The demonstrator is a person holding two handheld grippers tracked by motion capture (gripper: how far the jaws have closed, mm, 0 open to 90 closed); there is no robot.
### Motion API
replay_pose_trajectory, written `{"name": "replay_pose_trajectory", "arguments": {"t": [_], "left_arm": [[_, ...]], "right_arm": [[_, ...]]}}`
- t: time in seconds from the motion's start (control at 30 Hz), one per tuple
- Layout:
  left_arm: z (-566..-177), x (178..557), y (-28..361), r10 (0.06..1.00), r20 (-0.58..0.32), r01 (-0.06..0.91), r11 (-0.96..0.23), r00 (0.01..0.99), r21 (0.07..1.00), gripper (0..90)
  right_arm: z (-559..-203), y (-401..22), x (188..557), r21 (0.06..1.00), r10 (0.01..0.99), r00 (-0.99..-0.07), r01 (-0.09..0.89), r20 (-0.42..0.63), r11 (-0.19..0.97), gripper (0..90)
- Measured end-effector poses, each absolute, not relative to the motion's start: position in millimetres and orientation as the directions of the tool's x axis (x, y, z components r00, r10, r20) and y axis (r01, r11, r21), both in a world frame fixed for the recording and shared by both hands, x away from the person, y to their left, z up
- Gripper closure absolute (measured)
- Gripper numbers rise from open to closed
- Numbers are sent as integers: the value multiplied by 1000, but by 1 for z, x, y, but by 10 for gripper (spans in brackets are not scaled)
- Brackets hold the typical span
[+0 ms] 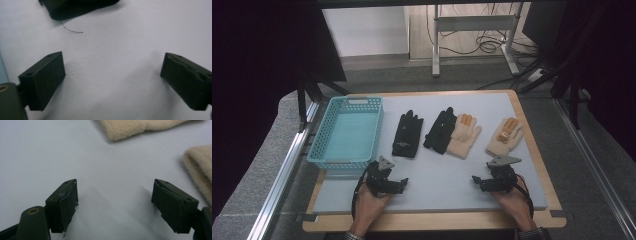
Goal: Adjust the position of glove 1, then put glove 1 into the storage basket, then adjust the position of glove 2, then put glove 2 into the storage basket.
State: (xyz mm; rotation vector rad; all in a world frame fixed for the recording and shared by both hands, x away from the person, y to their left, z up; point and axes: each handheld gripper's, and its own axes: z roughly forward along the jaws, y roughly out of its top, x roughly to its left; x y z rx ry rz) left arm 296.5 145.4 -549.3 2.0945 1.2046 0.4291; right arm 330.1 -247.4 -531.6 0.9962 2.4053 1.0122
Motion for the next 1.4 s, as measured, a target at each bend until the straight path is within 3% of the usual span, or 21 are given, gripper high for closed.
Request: {"name": "replay_pose_trajectory", "arguments": {"t": [1.07,1.4], "left_arm": [[-550,295,146,856,-53,629,-334,513,702,47],[-550,295,146,857,-54,630,-333,513,702,47]], "right_arm": [[-530,-245,331,717,731,-681,487,-44,498,187],[-517,-238,339,739,726,-688,496,13,457,188]]}}
